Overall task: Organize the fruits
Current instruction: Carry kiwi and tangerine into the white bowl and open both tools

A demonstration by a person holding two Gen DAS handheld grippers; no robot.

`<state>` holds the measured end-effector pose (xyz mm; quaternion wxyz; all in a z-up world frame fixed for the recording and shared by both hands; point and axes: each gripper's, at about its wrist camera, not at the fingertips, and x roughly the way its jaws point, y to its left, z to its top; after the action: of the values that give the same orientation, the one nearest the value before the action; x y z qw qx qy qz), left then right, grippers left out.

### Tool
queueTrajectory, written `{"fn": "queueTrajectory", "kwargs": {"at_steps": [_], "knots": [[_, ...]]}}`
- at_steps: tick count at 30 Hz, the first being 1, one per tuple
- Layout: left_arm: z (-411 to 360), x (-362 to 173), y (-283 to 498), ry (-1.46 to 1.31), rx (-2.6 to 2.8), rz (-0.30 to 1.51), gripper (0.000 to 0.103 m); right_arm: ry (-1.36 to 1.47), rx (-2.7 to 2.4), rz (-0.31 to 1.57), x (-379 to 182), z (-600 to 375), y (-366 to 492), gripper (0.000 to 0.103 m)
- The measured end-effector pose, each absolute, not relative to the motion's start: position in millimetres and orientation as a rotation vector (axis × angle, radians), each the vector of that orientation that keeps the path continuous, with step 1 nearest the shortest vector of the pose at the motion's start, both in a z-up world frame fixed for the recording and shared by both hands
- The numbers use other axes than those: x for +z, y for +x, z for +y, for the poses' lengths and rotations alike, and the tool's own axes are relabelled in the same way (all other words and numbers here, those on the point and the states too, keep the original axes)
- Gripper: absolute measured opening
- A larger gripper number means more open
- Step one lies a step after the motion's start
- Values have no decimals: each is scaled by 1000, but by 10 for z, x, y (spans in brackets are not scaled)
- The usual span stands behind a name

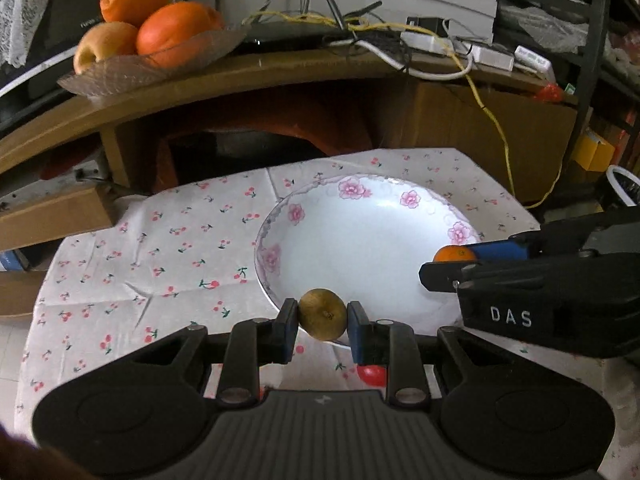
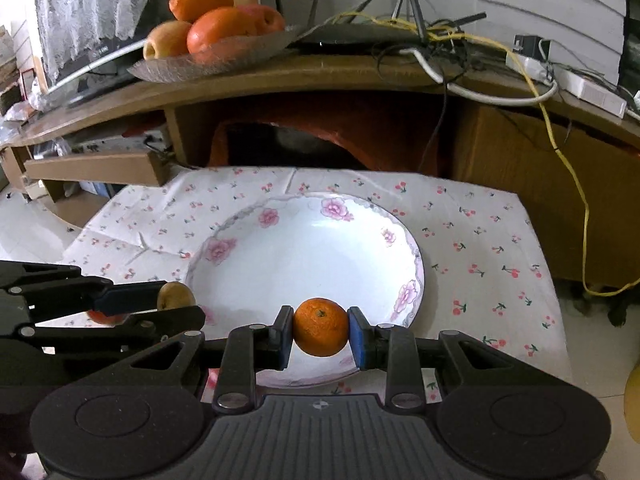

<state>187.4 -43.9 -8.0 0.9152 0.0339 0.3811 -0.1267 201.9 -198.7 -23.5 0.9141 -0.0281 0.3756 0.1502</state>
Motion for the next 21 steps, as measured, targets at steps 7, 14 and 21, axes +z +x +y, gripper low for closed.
{"fn": "queueTrajectory", "kwargs": {"at_steps": [7, 14, 21], "knots": [[-525, -156, 1941, 99, -277, 788, 32, -75, 315, 808, -352, -1947, 2116, 29], [-529, -155, 1948, 107, -281, 790, 32, -63, 313, 817, -375, -1970, 2135, 34], [-518, -145, 1963, 90, -277, 794, 33, -44, 308, 803, -343, -2015, 2135, 41]]}}
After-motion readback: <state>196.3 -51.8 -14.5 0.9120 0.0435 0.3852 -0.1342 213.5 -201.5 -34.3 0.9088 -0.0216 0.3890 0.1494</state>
